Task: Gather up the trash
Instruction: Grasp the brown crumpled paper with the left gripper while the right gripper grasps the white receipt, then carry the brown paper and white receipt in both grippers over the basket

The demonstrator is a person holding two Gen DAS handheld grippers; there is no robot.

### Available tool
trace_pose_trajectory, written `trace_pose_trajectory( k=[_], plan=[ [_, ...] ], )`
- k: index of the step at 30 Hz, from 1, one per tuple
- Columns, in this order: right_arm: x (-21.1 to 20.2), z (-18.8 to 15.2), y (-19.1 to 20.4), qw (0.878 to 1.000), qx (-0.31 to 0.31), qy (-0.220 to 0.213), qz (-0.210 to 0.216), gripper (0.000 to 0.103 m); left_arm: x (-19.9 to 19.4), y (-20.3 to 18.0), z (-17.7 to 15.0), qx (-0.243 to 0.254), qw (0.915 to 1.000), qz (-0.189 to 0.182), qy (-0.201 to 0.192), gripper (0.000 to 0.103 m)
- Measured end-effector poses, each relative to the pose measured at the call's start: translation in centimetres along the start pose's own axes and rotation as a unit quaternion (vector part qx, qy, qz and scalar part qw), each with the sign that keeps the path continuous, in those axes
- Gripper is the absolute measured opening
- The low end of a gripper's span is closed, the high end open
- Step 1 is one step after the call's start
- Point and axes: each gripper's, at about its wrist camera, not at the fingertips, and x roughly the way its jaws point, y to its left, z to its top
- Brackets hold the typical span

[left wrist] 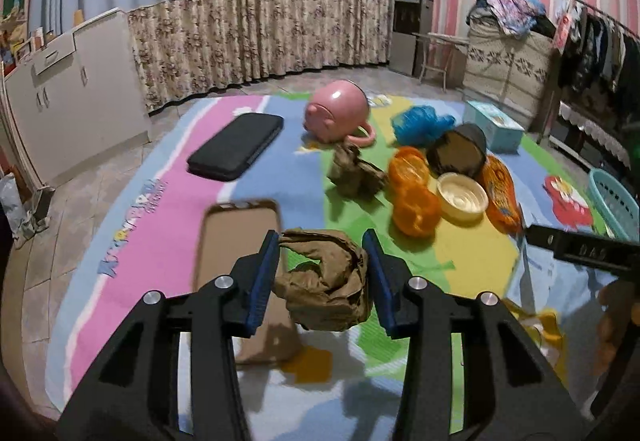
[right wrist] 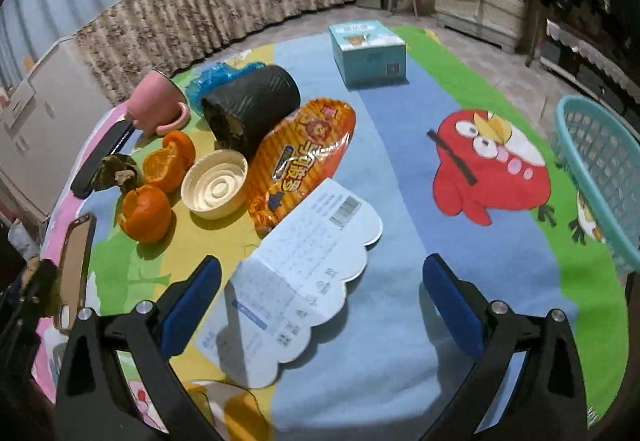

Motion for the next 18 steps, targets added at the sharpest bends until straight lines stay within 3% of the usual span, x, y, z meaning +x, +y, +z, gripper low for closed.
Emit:
trace_pose_trajectory(
  k=[5,8,14,18],
  plan=[
    [0.9,0.2,1.0,1.0,-0.015,0.008,-0.012,0.097,-0.2,1.0,0.6,-0.002,0.9999,0.005,-0.01,0.042],
    [1.5,0.2,1.3,1.0,-0.02,0.023,-0.007,0.08,0.0,1.2,0.6,-0.001,0.9999,0.01,-0.012,0.042],
    [0.7,0.1,1.1,0.999,-0.052,0.014,-0.006,0.074,0.3,1.2,0.4,-0.008,0.9999,0.008,-0.004,0.042],
    [-0.8,0.7,-1.1,0.999,-0.035,0.008,0.016,0.07,-0.1,0.3,0.7,-0.004,1.0,0.004,-0.008,0.042]
  ],
)
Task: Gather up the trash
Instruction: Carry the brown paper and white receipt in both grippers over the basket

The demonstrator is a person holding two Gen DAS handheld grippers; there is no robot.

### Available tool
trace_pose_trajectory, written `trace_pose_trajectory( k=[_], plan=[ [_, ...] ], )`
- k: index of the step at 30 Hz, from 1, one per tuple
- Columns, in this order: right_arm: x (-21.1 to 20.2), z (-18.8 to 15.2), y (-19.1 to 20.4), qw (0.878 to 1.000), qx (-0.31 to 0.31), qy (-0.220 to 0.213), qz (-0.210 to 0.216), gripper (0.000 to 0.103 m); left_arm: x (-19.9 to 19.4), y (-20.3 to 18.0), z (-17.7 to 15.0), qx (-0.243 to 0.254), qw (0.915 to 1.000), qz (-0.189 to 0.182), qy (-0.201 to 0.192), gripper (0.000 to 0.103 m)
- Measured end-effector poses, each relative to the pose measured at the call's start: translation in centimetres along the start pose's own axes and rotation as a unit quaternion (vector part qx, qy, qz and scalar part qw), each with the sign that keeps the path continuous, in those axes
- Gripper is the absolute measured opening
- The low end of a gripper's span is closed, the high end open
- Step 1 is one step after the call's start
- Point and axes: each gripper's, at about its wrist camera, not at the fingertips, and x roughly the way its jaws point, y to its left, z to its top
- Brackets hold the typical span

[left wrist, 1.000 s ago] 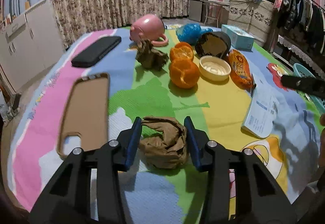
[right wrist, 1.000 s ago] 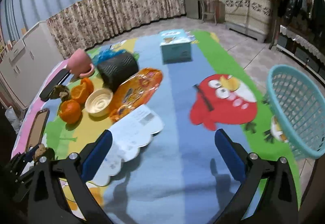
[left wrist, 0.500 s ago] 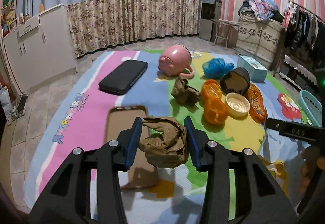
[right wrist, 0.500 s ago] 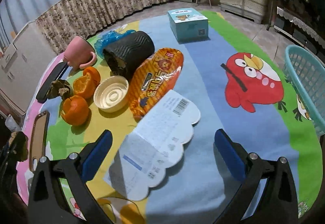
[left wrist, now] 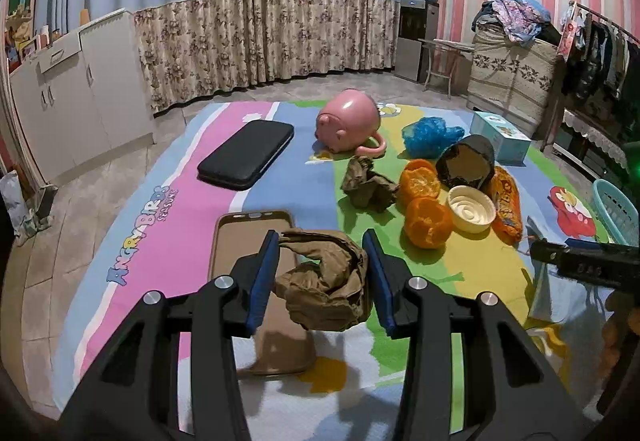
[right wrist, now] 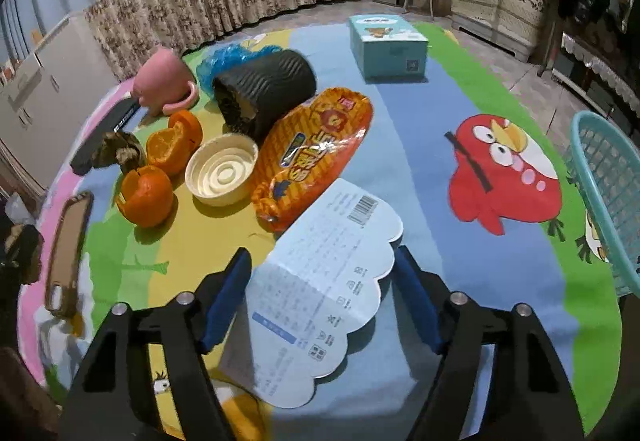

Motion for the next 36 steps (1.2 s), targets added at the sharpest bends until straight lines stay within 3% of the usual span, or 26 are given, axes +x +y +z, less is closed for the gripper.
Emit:
trace_pose_trajectory(
  k=[14,21,29,36],
  plan=[
    [-4.3,3.3,-8.5,0.997,0.049,-0.055,0.015,0.066,-0.6,-7.2,2.5,0.025,0.9984,-0.045,-0.024,0.042],
    [-6.5,4.0,-12.3,0.994,0.064,-0.085,-0.005,0.066,-0.2,-12.1,3.5,0.048,0.9959,-0.07,-0.033,0.042],
    [-10.6,5.1,-19.4,0.985,0.097,-0.135,-0.049,0.066,0.1,-17.7,4.9,0.073,0.9912,-0.102,-0.042,0.042],
    [-11.6,4.7,-25.7,0.98,0.094,-0.144,-0.095,0.066,0.4,-22.3,5.8,0.089,0.9868,-0.128,-0.045,0.042]
  ],
)
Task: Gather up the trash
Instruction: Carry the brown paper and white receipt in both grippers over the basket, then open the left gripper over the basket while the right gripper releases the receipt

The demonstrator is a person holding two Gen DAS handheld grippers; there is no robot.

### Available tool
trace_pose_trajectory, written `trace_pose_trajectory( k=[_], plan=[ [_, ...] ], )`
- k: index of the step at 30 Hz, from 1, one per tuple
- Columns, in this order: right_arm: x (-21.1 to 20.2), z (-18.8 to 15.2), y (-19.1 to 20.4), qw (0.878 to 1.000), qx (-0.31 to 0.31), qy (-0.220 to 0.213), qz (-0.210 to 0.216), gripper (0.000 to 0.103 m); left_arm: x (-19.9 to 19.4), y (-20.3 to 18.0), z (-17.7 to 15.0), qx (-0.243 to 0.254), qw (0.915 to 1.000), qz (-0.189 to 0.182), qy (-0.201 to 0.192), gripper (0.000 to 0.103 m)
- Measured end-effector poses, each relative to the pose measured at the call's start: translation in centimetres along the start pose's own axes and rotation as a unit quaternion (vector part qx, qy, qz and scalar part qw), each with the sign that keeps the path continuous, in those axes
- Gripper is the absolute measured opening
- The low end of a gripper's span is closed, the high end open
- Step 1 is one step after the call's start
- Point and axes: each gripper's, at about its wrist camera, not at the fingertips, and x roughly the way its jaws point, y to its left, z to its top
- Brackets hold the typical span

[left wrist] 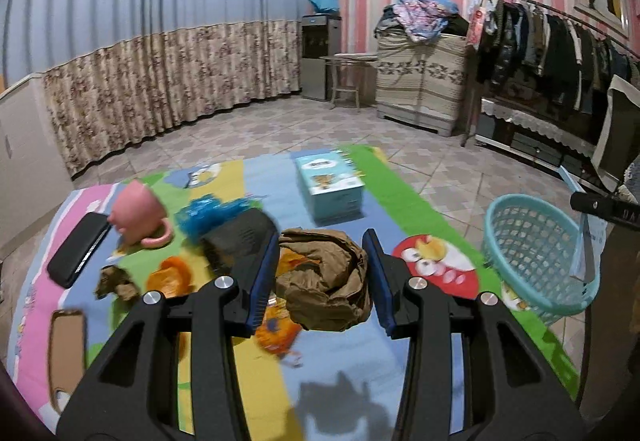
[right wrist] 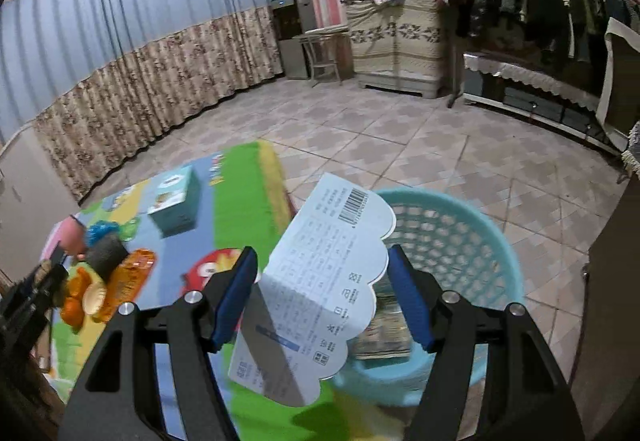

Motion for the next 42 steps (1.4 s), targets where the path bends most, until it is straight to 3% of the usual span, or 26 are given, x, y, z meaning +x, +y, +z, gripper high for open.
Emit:
trace_pose_trajectory(
  k=[9,26,42],
  plan=[
    [0.0,0.7,-6.3,0.999,0.029,-0.014,0.0,0.066,2.1,-6.0,1.5,0.019,0.999,-0.04,-0.003,0.042],
    [2.0,0.3,-10.5,0.998,0.06,-0.021,-0.026,0.066,6.8,-19.6,1.8,0.069,0.9905,-0.119,0.009,0.042],
    [4.2,0.1,-12.1,0.996,0.076,-0.005,-0.048,0.066,10.6,-24.5,1.9,0.083,0.988,-0.129,0.02,0.043]
  ],
)
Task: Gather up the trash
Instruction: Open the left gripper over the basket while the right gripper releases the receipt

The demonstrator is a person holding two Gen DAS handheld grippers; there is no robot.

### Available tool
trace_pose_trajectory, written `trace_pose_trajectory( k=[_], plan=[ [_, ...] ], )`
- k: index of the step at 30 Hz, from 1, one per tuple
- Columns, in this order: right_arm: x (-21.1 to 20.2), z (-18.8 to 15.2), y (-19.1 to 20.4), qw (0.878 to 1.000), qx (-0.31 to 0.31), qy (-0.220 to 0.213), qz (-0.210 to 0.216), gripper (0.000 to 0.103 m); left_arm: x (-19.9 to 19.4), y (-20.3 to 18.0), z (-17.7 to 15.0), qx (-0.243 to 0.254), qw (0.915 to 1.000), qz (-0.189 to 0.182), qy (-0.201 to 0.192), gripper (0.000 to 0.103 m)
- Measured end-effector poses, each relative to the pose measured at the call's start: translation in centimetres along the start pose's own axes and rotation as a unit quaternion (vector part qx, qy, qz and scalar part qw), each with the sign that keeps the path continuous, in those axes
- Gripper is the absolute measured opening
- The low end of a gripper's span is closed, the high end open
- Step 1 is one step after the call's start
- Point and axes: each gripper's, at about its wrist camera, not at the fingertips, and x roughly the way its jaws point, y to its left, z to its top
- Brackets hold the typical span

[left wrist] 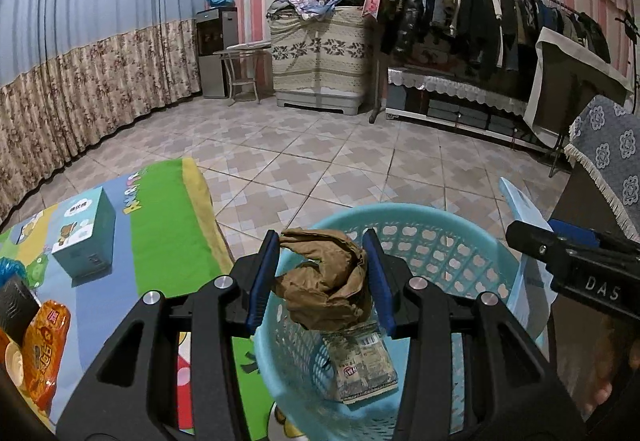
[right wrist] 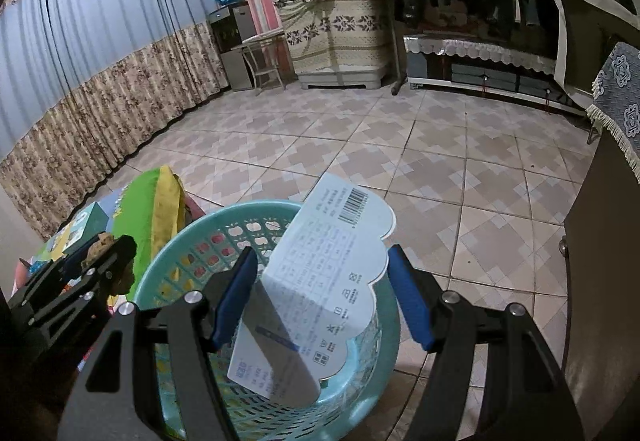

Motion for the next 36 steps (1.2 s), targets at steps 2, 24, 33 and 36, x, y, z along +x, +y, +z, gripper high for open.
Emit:
trace_pose_trajectory(
  k=[2,24,33,36],
  plan=[
    [0.0,0.0,0.0,1.0,-0.001,-0.001,0.0,0.066,0.3,-0.2,0.1,0.001,1.0,-0.003,0.001,0.044],
    [2.1,-1.3,4.8,0.999,-0.039,0.02,-0.002,0.074,-4.4,5.8,0.1,-0.025,0.9945,0.095,-0.037,0.096],
    [1.8,-1.5,5.6,0.999,-0.04,0.02,-0.013,0.089,-6.5,8.8,-1.0,-0.048,0.9917,0.113,-0.037,0.097],
    [1.5,-1.4,6.0,0.999,-0.038,0.017,-0.012,0.089,-7.2,9.7,-1.4,-0.052,0.9906,0.12,-0.039,0.097]
  ],
)
